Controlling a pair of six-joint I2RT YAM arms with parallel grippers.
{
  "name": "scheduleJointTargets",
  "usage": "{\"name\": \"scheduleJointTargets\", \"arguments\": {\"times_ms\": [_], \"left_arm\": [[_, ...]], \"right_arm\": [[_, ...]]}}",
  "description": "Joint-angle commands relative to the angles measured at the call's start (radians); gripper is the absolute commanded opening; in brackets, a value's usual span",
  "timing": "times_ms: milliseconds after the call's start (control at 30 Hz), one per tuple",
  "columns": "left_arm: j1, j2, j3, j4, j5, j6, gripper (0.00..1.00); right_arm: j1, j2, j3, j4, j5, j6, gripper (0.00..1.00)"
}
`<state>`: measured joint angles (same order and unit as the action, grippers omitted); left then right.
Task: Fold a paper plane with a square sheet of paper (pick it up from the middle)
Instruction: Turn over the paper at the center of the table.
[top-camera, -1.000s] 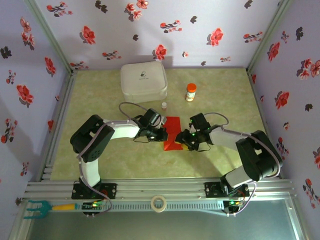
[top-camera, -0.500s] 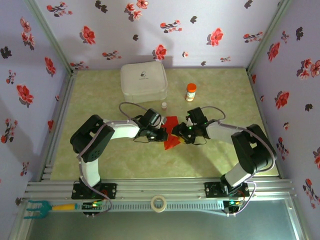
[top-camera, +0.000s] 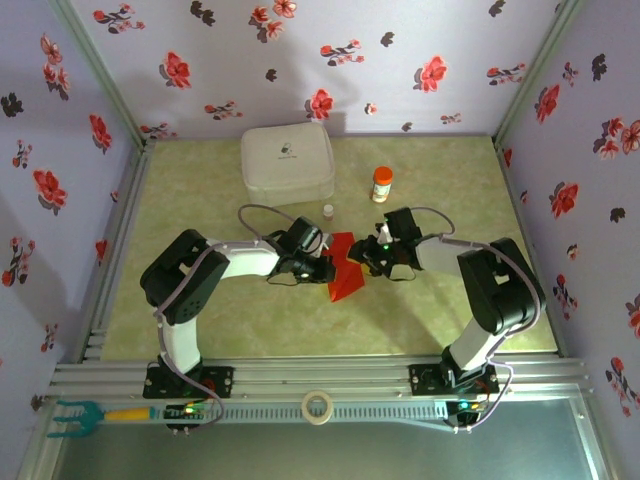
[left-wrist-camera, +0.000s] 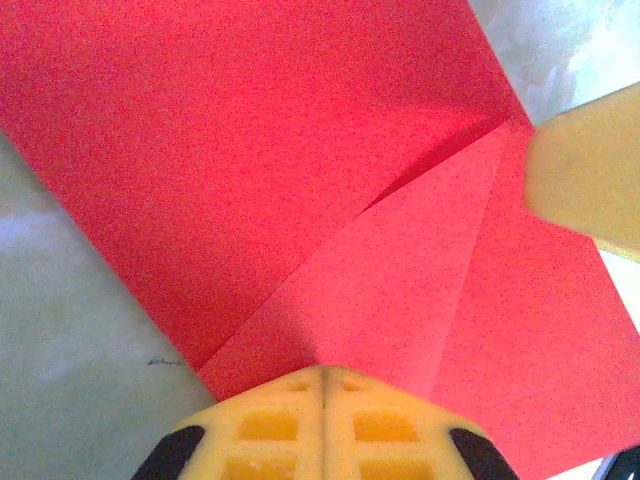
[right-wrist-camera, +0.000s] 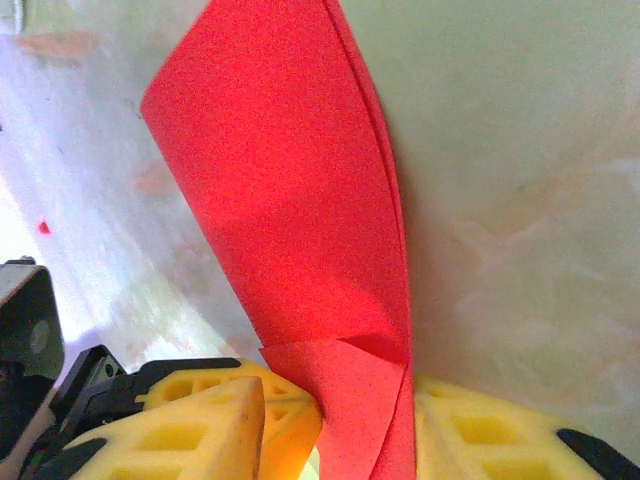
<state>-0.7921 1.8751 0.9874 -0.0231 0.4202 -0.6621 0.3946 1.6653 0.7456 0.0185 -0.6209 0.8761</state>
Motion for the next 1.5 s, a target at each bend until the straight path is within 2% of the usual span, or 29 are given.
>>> {"name": "scheduleJointTargets", "arguments": {"times_ms": [0,167,333,500,667,800,933,1033,1167,1267,1400,1467], "left_arm": [[-0.006,0.01,0.004,-0.024,0.017,0.018,0.06],[-0.006,0.003,-0.001,-0.017,0.015,0.018,0.05],[-0.006,-0.026,-0.008,0.004,0.012,0.009,0.08],[-0.006,-0.1,-0.012,0.003,-0.011,0.023,0.19],[-0.006,-0.193,-0.03,-0.005,-0.055,0.04,0.32],[-0.002,-0.317,-0.075,-0.025,-0.13,0.081,0.38],[0.027,-0.452,-0.133,-0.035,-0.186,0.133,0.45],[0.058,-0.552,-0.156,-0.068,-0.222,0.167,0.52],[0.08,-0.662,-0.173,-0.142,-0.259,0.187,0.65],[0.093,-0.725,-0.159,-0.254,-0.291,0.19,0.7],[0.099,-0.788,-0.153,-0.356,-0.399,0.317,0.86],[0.099,-0.818,-0.153,-0.367,-0.438,0.357,0.91]], "right_arm": [[-0.015,0.023,0.009,0.045,-0.044,-0.033,0.37],[-0.028,0.045,0.007,0.056,-0.051,-0.047,0.33],[-0.031,0.072,-0.001,0.088,-0.069,-0.048,0.18],[-0.031,0.044,-0.008,0.087,-0.063,-0.063,0.06],[-0.031,-0.005,-0.012,0.046,-0.038,-0.077,0.05],[-0.015,-0.063,-0.02,0.016,0.007,-0.092,0.05],[0.042,-0.147,0.02,-0.155,0.149,-0.154,0.05],[0.12,-0.218,0.066,-0.311,0.343,-0.219,0.03],[0.197,-0.296,0.1,-0.442,0.54,-0.184,0.02],[0.248,-0.347,0.134,-0.5,0.634,-0.142,0.02],[0.285,-0.365,0.172,-0.514,0.736,-0.165,0.02],[0.286,-0.35,0.202,-0.552,0.754,-0.167,0.02]]}}
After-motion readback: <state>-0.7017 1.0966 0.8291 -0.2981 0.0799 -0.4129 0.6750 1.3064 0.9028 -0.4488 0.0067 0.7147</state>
